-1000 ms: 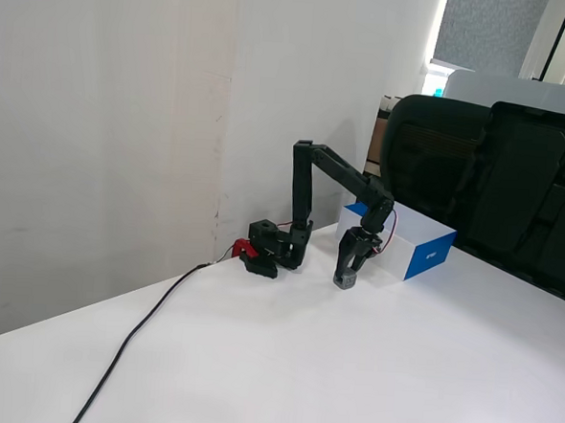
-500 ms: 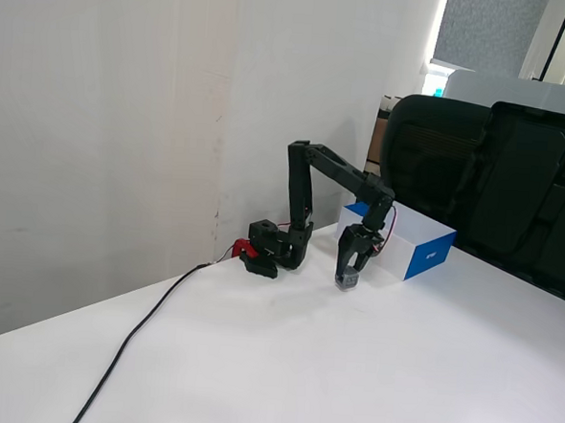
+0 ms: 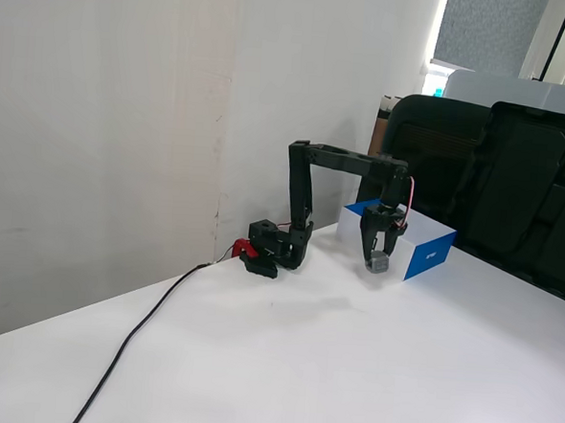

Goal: Grasp the gray block and put it in the box.

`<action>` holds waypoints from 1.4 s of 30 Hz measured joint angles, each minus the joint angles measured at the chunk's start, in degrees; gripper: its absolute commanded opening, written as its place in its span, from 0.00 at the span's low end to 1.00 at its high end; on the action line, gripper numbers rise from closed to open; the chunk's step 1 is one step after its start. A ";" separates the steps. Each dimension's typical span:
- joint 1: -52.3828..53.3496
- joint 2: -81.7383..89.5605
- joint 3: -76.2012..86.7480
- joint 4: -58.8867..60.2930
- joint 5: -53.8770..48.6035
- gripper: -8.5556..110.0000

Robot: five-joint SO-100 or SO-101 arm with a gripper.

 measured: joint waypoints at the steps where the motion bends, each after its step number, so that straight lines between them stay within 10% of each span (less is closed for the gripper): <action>1: 1.05 -0.97 -2.90 1.32 0.88 0.07; 27: 40.43 -11.87 -30.41 5.98 13.80 0.07; 42: 44.38 -39.37 -60.03 5.89 15.64 0.07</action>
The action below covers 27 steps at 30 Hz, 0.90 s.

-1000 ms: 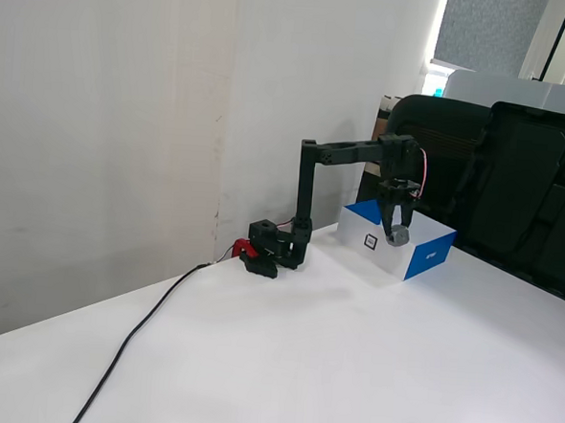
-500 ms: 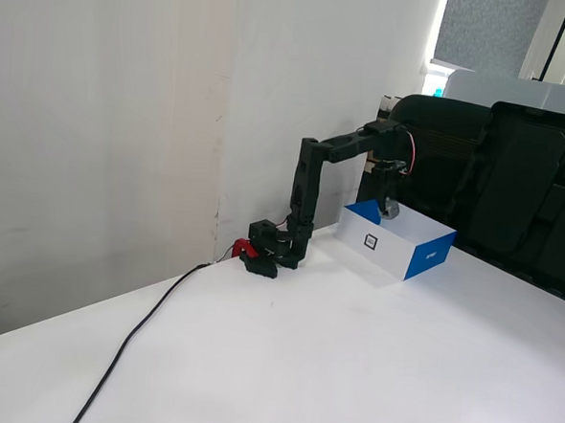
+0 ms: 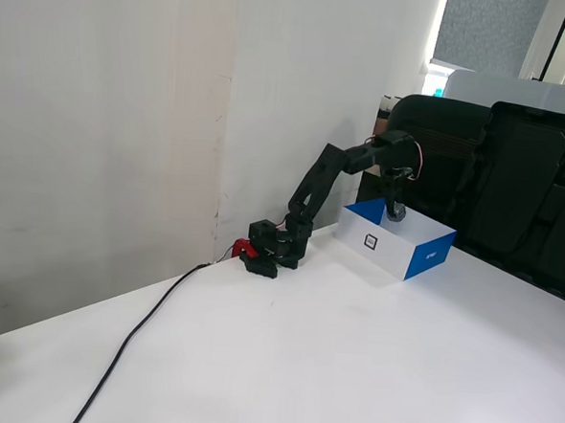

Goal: Grasp the gray block and put it in the box.

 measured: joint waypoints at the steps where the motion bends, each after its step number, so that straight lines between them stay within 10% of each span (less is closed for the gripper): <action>1: -0.18 -1.93 -2.55 0.00 0.26 0.07; 4: 0.44 -5.71 -6.42 0.09 1.14 0.33; 7: 1.93 -7.56 -7.29 0.09 2.29 0.38; 11: 3.34 -7.82 -7.29 0.09 3.87 0.07; 27: -10.28 4.04 2.02 0.09 10.72 0.07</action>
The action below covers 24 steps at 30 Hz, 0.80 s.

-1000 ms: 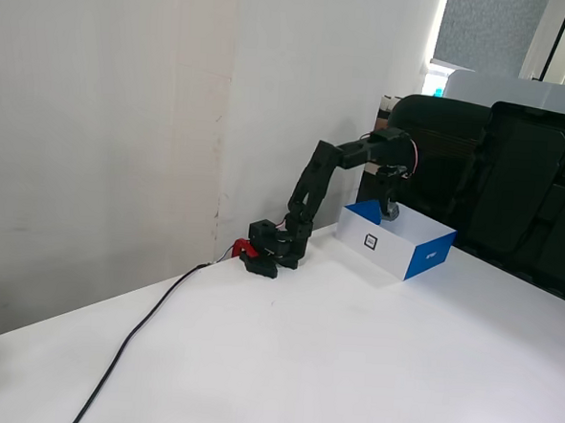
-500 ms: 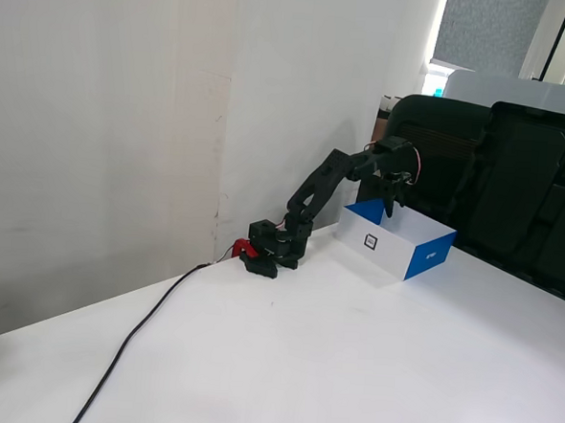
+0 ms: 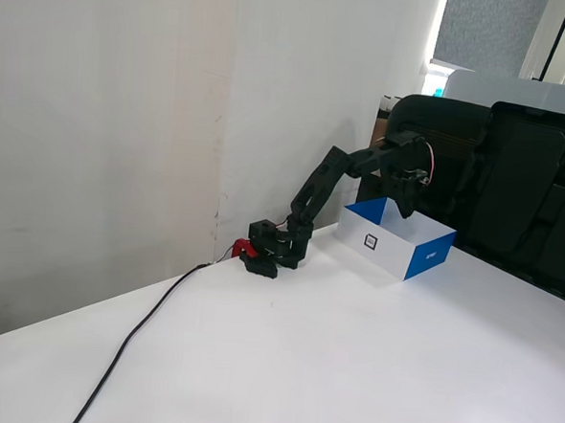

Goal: Grasp the gray block and put it in the box.

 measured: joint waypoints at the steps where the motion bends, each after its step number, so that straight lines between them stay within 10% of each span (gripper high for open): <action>1: -1.49 1.14 1.58 0.00 0.26 0.07; 24: -37.53 32.70 29.27 0.00 2.02 0.07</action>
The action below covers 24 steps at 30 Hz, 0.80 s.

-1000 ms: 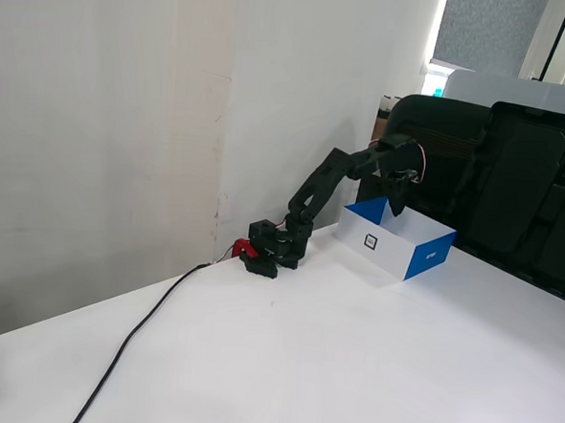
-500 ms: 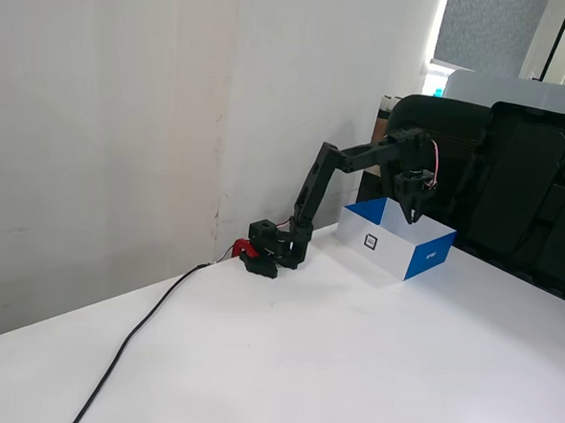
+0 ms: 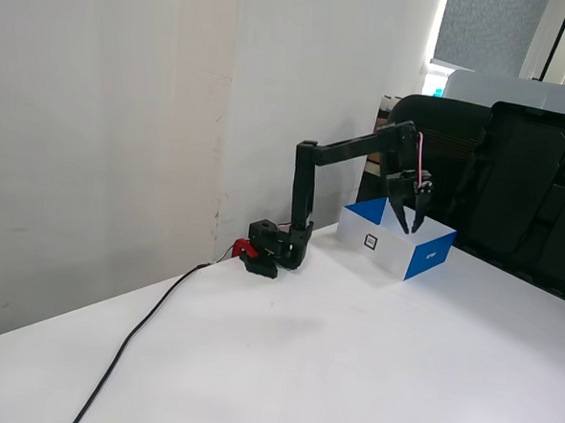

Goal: Grasp the gray block and put it in the box.

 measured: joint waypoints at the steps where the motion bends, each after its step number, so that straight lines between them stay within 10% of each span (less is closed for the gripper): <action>1: -1.32 1.58 1.85 -0.09 0.44 0.07; 24: -17.93 44.12 63.90 -31.90 13.62 0.07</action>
